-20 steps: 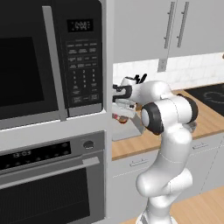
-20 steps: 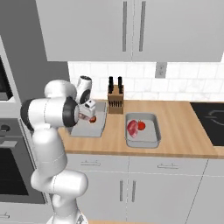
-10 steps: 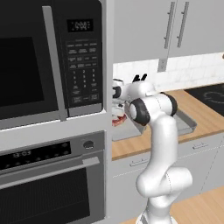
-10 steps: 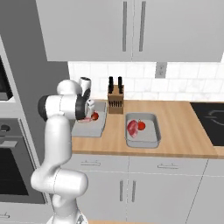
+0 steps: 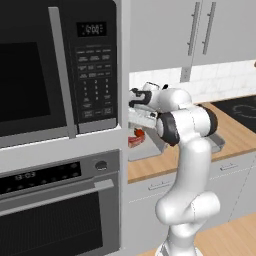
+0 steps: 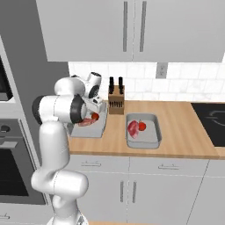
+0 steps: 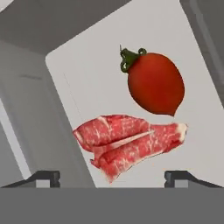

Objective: Place one tomato and one steak in each tupperware on the nearby counter, to pack two identical lunches.

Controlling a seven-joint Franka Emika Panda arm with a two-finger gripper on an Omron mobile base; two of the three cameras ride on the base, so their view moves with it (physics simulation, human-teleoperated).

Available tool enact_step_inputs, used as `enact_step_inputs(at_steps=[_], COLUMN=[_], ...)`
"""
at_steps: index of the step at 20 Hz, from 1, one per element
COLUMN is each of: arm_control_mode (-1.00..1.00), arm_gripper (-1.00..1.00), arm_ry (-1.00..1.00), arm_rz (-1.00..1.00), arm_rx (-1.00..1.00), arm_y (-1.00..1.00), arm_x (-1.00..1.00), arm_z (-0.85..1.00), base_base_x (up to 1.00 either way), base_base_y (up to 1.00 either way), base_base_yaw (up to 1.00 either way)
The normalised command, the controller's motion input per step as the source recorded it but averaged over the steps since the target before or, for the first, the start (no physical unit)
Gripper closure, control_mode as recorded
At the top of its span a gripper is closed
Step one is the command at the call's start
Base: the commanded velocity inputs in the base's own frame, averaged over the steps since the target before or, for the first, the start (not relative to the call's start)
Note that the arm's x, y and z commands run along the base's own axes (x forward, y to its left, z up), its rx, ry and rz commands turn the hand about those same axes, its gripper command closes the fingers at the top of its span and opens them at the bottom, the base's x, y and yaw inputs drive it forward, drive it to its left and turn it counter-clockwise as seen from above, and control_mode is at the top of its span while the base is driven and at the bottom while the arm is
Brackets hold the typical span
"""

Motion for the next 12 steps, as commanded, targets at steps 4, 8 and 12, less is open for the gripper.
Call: enact_step_inputs(at_steps=[4, 8, 12], arm_control_mode=[-1.0, -1.0, -1.0], arm_gripper=[-1.0, -1.0, -1.0], arm_ry=[-0.75, -0.87, -0.89], arm_rz=[0.0, 0.0, 0.0], arm_rx=[0.04, 0.0, -0.01], arm_y=[-0.52, -0.38, -0.5], arm_x=[-1.0, -1.0, -1.0], arm_z=[0.86, 0.87, 0.85], base_base_x=[0.0, 0.0, 0.0], base_base_y=[0.0, 0.0, 0.0], base_base_yaw=[0.0, 0.0, 0.0])
